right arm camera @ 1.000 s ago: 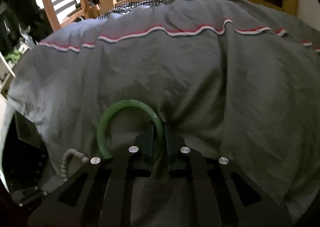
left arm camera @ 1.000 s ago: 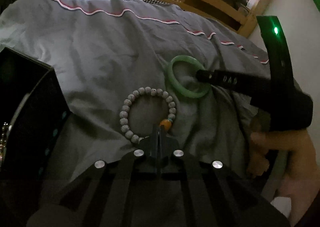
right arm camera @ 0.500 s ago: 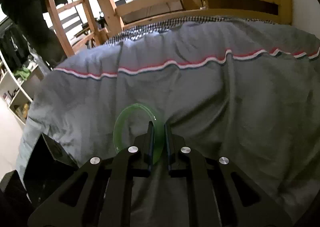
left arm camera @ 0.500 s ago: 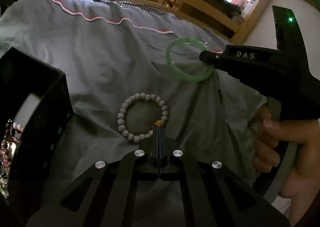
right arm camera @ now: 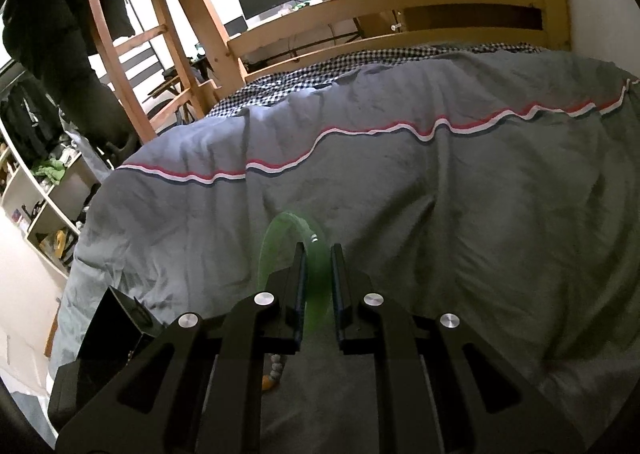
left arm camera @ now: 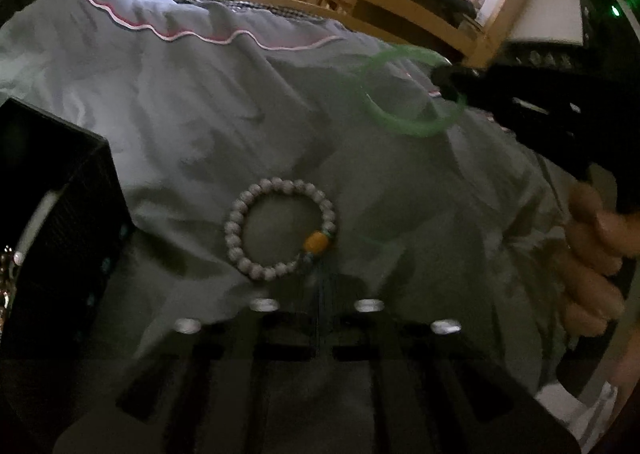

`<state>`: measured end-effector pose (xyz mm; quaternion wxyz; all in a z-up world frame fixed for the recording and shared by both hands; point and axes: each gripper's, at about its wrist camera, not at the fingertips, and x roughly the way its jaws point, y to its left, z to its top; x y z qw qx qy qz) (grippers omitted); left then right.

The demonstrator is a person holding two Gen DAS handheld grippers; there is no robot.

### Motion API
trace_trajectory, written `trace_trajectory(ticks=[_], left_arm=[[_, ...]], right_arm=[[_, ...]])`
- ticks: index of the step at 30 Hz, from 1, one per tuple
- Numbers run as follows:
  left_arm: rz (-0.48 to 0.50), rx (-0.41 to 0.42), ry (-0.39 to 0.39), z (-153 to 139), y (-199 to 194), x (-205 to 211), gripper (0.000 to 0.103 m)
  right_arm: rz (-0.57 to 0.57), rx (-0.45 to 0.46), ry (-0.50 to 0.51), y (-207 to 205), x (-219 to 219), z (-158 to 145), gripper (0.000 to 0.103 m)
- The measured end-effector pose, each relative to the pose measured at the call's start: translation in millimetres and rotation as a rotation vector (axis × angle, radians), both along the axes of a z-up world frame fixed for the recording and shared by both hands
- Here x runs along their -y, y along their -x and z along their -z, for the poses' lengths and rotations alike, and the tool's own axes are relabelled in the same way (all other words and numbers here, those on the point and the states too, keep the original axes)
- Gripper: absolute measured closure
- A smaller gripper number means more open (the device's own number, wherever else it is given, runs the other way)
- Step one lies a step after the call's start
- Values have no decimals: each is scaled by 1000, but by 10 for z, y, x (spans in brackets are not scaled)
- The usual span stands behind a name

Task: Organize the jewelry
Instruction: 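Lift the jade bangle with the right tool while the left tool grasps the grey bead bracelet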

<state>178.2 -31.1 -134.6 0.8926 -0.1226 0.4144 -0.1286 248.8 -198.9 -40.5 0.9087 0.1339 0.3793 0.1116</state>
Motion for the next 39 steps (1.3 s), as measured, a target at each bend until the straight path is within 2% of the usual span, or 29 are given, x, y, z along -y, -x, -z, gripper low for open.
trace_trajectory(ticks=[1,2,3,4,5,6,8,9,11,13,19,25,26,27,28,29,32,34,37,39], left_arm=[[-11,16,-5,-8,-18,-14,45],[-34,43,-23,-20,-20,-23,40],[-31,46,-25,-16,-22,-11,40],[-21,24,-23,24,-60,-2,43],[-19,-6,-29,78,-103,18,49],[-22,-18,-36,109,-122,25,66],[-23,-24,-25,129,-126,4,74],[-8,-37,-2,122,-143,-1,90],[-7,-42,-2,119,-148,5,94],[7,-33,-9,90,-129,37,103],[63,-31,38,-29,-34,104,103],[38,4,-22,-96,-3,170,103],[33,12,-23,-95,-19,162,101],[32,9,-23,-81,-50,153,88],[26,-3,-32,-49,-80,144,58],[17,-9,-33,-3,-95,123,46],[4,-37,-34,107,-121,100,47],[-4,-43,-52,122,-140,81,64],[9,-57,-38,124,-133,33,90],[15,-78,-2,129,-134,-17,94]], right_arm=[[4,-3,-5,5,10,3,91],[3,-3,-11,5,13,-1,91],[2,-3,-17,5,13,-11,91],[0,-2,-21,2,14,-20,91],[-3,0,-24,0,9,-27,91],[-6,2,-23,-3,2,-29,91],[-11,1,-23,-10,-3,-18,91],[-13,-1,-24,-13,-8,-11,91],[-16,-1,-29,-13,-9,-12,90],[-17,5,-35,-3,4,-31,90],[-13,28,-66,31,64,-108,90],[-22,27,-68,21,35,-110,90],[-24,26,-69,18,30,-106,90],[-26,24,-68,16,30,-102,90],[-27,23,-68,14,27,-99,90],[-29,20,-69,10,24,-93,90],[-32,18,-69,3,20,-81,90],[-32,15,-69,1,14,-72,90],[-32,13,-73,-3,19,-67,90],[-35,18,-76,3,13,-79,90]])
